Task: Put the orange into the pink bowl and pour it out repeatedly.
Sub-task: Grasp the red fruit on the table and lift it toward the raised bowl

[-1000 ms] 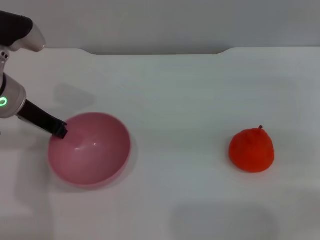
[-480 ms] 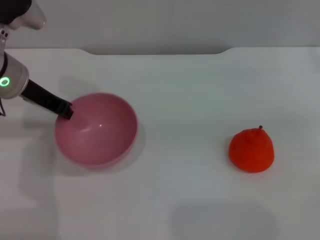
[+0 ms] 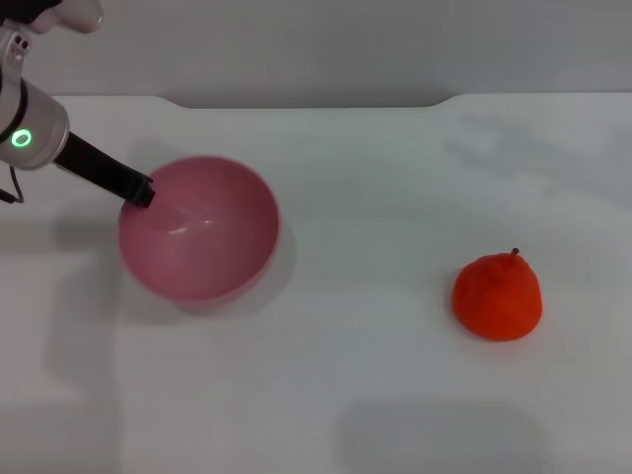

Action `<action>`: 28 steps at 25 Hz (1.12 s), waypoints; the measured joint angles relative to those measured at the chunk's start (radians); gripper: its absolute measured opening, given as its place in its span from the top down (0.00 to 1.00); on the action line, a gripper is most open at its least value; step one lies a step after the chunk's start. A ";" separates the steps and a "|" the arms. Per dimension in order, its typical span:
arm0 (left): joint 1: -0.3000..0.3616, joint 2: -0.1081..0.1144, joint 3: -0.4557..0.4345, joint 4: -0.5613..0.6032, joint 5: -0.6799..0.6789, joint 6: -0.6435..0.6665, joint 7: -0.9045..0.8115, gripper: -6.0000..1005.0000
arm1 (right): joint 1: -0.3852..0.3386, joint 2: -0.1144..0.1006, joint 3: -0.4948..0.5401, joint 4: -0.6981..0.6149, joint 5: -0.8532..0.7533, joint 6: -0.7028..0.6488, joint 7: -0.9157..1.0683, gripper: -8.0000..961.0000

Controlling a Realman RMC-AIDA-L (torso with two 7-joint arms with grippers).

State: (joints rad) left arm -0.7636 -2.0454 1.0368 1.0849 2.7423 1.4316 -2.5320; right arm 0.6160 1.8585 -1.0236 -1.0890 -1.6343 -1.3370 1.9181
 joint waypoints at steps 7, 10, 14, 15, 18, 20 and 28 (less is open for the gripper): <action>-0.014 -0.001 -0.001 0.000 0.000 -0.018 0.011 0.95 | 0.234 -0.013 -0.018 -0.022 -0.519 -0.328 0.237 0.37; -0.023 -0.002 0.001 0.001 0.001 -0.032 0.014 0.95 | 0.301 0.016 -0.053 -0.025 -0.701 -0.436 0.263 0.37; -0.034 -0.002 0.006 0.004 0.003 -0.038 0.014 0.95 | 0.359 0.064 -0.132 -0.016 -0.885 -0.535 0.275 0.37; -0.036 -0.002 0.007 0.005 0.003 -0.040 0.014 0.95 | 0.364 0.081 -0.147 -0.017 -0.931 -0.546 0.276 0.37; -0.043 -0.005 0.009 0.007 0.002 -0.051 0.014 0.95 | 0.369 0.127 -0.169 -0.021 -1.064 -0.557 0.277 0.37; -0.046 -0.006 0.009 0.007 0.002 -0.056 0.014 0.95 | 0.370 0.146 -0.173 -0.013 -1.129 -0.548 0.278 0.37; -0.055 -0.007 0.017 0.007 0.001 -0.063 0.015 0.95 | 0.360 0.167 -0.178 0.056 -1.193 -0.440 0.291 0.37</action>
State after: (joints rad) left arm -0.8190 -2.0523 1.0540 1.0923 2.7431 1.3684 -2.5172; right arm 0.9762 2.0257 -1.2017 -1.0332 -2.8272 -1.7774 2.2086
